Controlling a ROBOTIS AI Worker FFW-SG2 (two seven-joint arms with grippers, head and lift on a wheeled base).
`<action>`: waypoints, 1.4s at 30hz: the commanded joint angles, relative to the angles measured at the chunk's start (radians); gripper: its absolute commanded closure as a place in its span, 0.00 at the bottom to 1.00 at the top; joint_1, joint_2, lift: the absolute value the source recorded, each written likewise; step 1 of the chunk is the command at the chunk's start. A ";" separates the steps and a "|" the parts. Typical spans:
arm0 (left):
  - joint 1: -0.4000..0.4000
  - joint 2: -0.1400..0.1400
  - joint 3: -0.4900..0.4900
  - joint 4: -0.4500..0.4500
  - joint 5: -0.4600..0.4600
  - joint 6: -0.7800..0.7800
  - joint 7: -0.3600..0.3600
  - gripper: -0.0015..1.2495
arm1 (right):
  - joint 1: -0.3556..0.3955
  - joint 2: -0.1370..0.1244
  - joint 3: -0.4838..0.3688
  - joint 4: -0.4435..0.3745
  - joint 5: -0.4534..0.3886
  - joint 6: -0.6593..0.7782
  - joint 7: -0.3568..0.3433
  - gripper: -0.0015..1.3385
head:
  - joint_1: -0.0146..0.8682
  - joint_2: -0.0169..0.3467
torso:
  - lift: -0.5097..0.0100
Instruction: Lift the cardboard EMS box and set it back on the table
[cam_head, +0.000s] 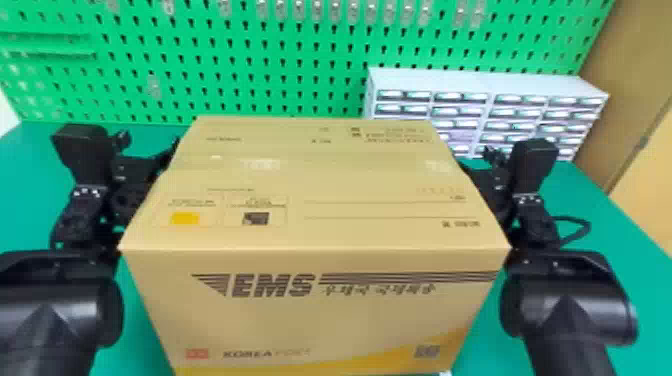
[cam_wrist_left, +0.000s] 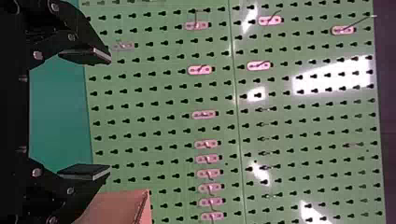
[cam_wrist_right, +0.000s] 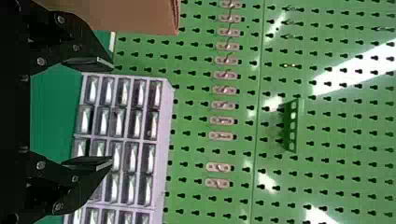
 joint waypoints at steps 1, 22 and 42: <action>0.008 0.000 0.000 0.015 0.000 -0.002 0.000 0.34 | 0.007 -0.007 0.003 0.028 -0.008 -0.009 0.000 0.41 | 0.78 0.01 | 0.80; 0.027 0.000 0.018 0.070 0.015 -0.068 -0.006 0.34 | 0.034 -0.029 0.014 0.071 -0.041 -0.038 0.000 0.41 | 0.78 0.01 | 0.80; 0.037 0.000 0.164 0.026 -0.020 -0.082 -0.072 0.34 | 0.062 -0.106 -0.115 -0.004 -0.050 -0.027 0.002 0.41 | 0.78 0.01 | 0.80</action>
